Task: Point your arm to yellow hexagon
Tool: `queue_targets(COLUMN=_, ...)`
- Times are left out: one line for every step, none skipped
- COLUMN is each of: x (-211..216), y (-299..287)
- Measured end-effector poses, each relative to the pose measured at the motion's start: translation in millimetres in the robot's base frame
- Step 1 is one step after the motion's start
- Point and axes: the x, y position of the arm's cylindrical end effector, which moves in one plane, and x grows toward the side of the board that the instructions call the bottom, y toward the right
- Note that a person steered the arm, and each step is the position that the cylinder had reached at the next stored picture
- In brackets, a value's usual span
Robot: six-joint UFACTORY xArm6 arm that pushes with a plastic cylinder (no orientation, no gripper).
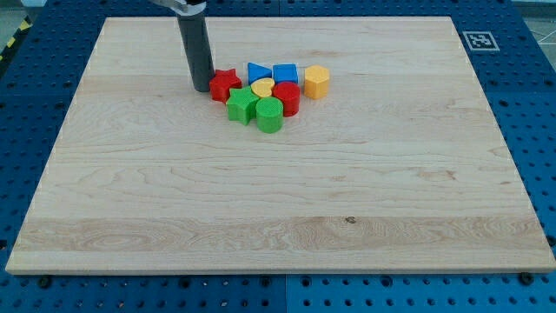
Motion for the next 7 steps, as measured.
queue_targets(x=0.1, y=0.0)
queue_targets(x=0.1, y=0.0)
queue_targets(x=-6.7, y=-26.7)
queue_targets(x=-35.6, y=-59.0)
queue_targets(x=-81.4, y=-59.8)
queue_targets(x=-118.1, y=-37.1)
queue_targets(x=-133.7, y=17.5)
